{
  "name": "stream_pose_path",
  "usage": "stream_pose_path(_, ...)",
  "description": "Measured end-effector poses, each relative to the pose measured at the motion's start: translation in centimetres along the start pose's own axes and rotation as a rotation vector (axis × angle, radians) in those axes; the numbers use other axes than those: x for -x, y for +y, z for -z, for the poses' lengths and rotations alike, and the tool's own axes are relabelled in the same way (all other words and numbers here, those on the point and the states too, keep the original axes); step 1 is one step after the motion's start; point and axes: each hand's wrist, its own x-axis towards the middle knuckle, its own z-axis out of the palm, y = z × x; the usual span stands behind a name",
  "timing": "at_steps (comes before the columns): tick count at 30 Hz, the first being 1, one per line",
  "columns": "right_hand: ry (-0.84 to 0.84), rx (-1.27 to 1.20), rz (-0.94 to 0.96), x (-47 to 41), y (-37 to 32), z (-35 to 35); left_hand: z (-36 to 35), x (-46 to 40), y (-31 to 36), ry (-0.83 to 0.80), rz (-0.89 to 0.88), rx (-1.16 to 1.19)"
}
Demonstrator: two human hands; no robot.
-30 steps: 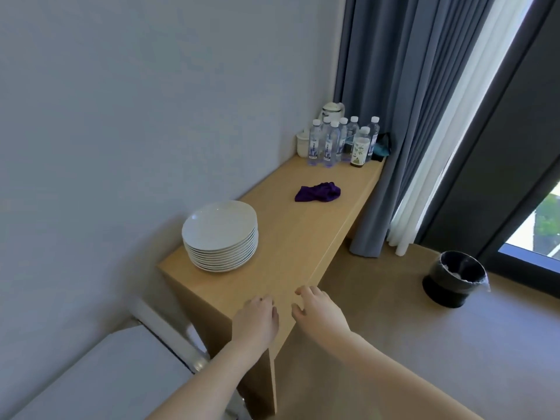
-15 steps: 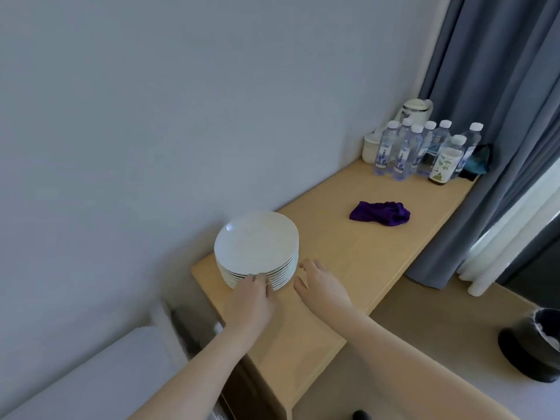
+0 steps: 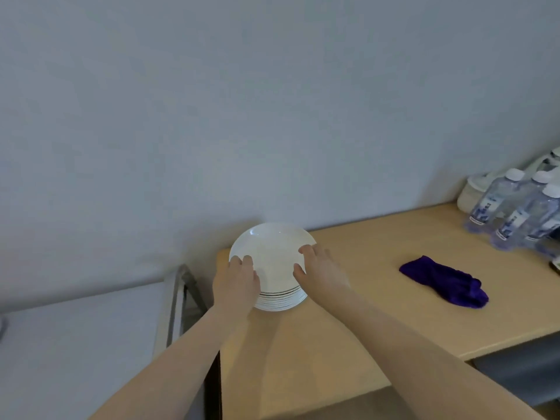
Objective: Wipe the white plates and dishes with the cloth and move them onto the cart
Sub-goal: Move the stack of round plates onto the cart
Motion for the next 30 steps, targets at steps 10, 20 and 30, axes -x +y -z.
stream_pose_path(10,-0.073,0.176,0.095,-4.2,0.2,-1.7,-0.7,-2.2,-0.9,-0.108,0.144,-0.063)
stream_pose_path(20,-0.112,0.204,-0.015,-7.9,0.6,-2.4,-2.1,-6.0,-1.7,-0.142,0.204,0.05)
stream_pose_path(30,-0.186,0.1,0.022,-10.4,1.6,-3.2,-3.8,-8.0,-1.1,-0.131,0.305,0.048)
